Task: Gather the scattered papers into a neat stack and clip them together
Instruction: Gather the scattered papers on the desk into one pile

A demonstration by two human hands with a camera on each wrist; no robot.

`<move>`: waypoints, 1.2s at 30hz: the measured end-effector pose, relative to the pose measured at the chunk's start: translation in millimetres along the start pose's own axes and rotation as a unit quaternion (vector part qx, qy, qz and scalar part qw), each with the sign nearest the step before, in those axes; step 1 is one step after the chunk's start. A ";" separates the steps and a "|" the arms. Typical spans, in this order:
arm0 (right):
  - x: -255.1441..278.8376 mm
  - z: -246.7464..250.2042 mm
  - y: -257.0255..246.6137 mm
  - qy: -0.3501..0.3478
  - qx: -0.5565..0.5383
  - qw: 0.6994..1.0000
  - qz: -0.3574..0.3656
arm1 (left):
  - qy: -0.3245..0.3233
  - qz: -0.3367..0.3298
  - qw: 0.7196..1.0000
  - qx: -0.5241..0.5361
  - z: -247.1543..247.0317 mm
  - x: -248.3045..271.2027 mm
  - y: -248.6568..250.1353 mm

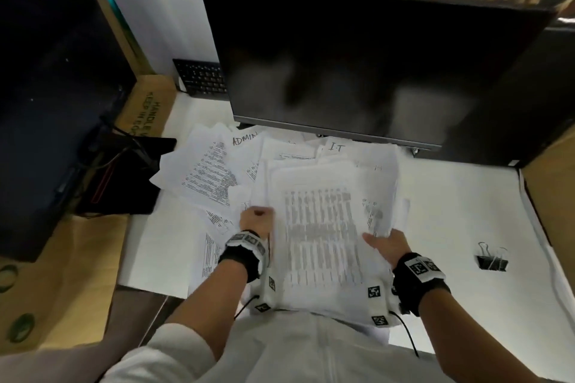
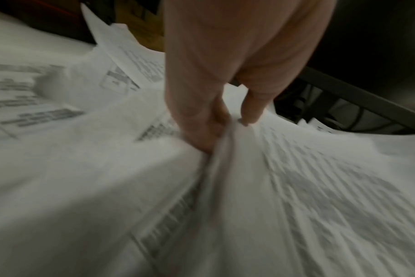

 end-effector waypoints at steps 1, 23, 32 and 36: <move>-0.7 8.1 -2.1 0.020 -0.009 1.000 -0.002 | 0.037 0.004 0.999 -0.014 18.2 -6.4 -4.9; 8.3 -58.9 -37.1 -0.093 -0.013 0.995 0.020 | -0.094 0.051 0.989 0.103 1.3 -23.2 -21.5; -7.9 35.2 -14.9 0.201 -0.022 0.976 -0.085 | -0.061 0.032 0.998 0.005 5.3 -32.5 -29.8; -14.9 44.1 -20.3 0.184 -0.077 0.980 0.004 | -0.061 0.045 0.996 0.043 2.8 -37.9 -36.0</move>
Point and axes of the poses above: each hand's wrist, its own x-axis away from the middle knuckle, its own z-axis out of the back of the hand, y = z × x, the point moved 9 cm from there along -x, towards the middle knuckle, and after that the axes turned 8 degrees about -z, right-handed, at the moved point
